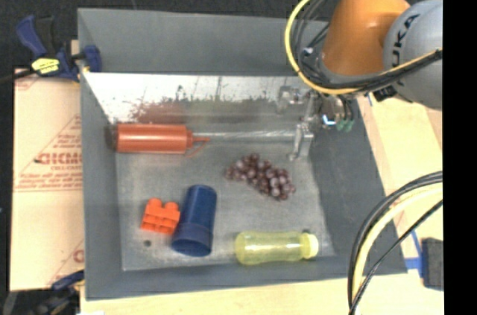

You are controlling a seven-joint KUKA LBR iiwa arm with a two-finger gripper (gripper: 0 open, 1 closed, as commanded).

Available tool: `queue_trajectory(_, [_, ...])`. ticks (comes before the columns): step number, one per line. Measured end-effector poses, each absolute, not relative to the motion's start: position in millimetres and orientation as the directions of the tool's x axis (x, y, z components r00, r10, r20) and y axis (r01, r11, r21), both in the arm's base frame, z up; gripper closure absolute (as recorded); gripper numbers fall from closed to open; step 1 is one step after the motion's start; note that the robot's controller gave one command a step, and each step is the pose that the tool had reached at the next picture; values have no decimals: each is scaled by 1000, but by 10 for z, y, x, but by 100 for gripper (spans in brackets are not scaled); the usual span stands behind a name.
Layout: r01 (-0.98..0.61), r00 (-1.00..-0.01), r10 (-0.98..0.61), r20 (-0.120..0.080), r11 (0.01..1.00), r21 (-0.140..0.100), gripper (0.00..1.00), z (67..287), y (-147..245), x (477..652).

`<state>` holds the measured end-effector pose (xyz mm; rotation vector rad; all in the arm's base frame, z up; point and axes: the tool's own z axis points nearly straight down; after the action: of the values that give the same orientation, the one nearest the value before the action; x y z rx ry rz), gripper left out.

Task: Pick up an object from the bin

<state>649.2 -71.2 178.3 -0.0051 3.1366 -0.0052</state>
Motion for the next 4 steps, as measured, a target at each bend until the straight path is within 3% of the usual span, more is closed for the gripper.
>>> queue_trajectory(1, [-3,-1000,-3,-5,1000,-3,0,1783,-712,6492])
queue_trajectory(2, [63,-998,63,-6,998,-1,0,1391,-712,6359])
queue_trajectory(3, [15,-1000,15,-11,1000,-2,0,1101,-274,6483])
queue_trajectory(4, [-37,-999,-38,-22,999,-5,0,736,-391,6260])
